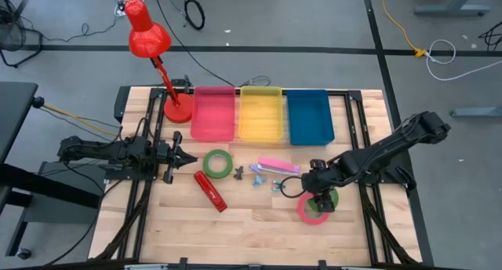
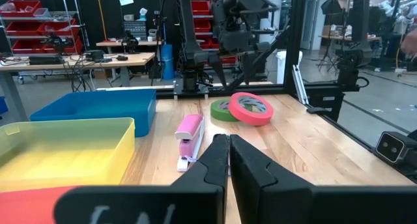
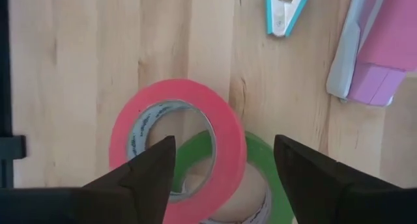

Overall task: Pick and place Stapler, Stapler remover, tape
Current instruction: Put the pink tape into the blue bin

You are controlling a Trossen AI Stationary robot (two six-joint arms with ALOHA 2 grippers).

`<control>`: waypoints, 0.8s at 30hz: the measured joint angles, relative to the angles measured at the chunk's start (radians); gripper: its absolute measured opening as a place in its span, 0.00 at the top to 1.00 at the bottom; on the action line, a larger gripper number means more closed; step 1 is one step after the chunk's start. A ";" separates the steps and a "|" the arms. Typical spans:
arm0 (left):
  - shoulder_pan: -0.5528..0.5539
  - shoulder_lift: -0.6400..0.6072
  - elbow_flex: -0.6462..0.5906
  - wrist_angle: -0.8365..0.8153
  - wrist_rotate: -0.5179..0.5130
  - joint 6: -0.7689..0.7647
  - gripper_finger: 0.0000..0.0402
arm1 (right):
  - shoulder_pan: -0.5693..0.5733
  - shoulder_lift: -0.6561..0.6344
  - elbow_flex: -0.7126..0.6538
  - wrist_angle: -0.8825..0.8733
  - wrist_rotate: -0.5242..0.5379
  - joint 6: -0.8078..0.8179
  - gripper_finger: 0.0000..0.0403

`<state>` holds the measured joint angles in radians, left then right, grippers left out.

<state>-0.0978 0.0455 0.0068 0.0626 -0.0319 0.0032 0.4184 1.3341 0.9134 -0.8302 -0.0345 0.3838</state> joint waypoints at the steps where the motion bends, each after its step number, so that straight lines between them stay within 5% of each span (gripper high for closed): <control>1: 0.000 0.000 0.000 0.000 0.000 0.000 0.95 | 0.000 0.010 0.000 0.002 0.000 0.000 0.35; 24: 0.000 0.000 0.000 0.000 0.000 0.000 0.95 | 0.000 0.192 0.000 0.003 -0.008 -0.027 0.35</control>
<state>-0.0977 0.0452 0.0069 0.0628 -0.0319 0.0032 0.4187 1.5261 0.9134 -0.8270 -0.0425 0.3573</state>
